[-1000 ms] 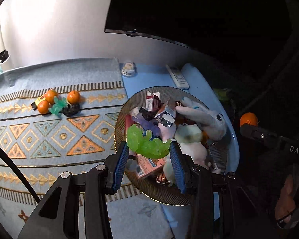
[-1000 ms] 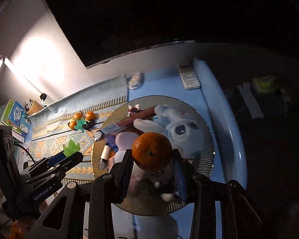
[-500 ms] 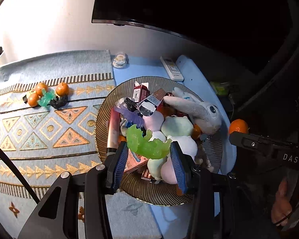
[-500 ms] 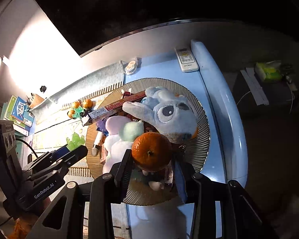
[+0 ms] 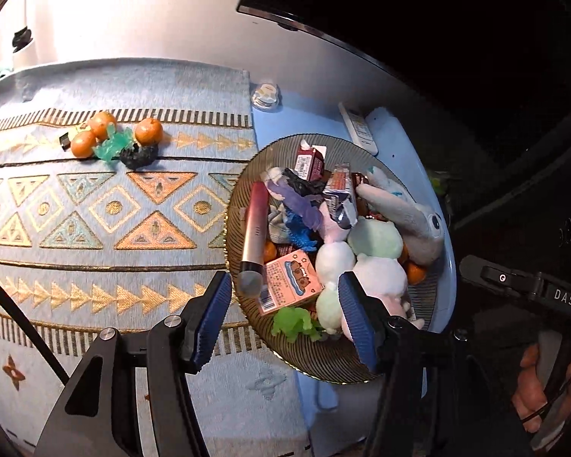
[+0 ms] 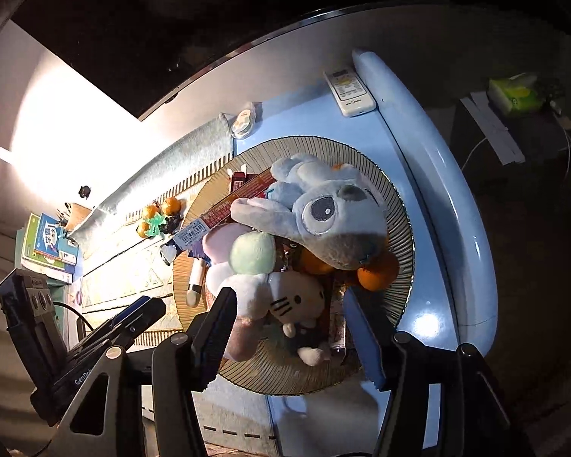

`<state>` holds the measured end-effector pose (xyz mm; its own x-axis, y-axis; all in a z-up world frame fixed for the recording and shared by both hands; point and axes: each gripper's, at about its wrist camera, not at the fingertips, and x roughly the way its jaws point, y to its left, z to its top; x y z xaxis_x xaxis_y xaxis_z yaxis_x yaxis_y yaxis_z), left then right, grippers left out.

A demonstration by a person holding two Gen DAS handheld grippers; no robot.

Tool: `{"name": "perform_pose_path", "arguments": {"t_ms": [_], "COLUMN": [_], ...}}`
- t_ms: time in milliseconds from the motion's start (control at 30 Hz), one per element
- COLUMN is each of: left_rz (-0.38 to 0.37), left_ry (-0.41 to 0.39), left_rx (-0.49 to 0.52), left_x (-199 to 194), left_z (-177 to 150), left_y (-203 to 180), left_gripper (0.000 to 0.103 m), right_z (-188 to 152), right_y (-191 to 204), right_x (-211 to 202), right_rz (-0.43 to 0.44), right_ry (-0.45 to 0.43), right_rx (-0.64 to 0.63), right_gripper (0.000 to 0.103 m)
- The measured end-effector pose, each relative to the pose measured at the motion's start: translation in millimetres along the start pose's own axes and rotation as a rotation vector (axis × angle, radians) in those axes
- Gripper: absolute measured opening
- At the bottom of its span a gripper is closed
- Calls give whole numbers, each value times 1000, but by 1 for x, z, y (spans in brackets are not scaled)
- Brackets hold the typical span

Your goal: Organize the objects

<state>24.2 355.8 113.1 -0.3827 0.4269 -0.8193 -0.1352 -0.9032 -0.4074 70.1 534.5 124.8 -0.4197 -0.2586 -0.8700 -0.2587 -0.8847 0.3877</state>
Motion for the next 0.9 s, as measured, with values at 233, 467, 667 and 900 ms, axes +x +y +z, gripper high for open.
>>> {"name": "perform_pose_path", "arguments": {"t_ms": [233,467,667,900], "left_rz": [14,29,61,156], "left_ry": [-37,-52,-78,-132], "left_rx": [-74,-117,-137,-97], "left_x": [-13,-22,-32,-42], "left_z": [10,13,17,55], "left_y": [33,64,97,159], "left_gripper": [56,56,56,56], "right_z": [0,-2,-4,1], "right_y": [24,70,109,160], "right_x": [5,17,37,64], "right_rz": [16,31,53,55], "right_ry": [-5,-1,30,46], "right_rx": [-39,-136,-185,-255], "right_gripper": [57,57,57,57]}}
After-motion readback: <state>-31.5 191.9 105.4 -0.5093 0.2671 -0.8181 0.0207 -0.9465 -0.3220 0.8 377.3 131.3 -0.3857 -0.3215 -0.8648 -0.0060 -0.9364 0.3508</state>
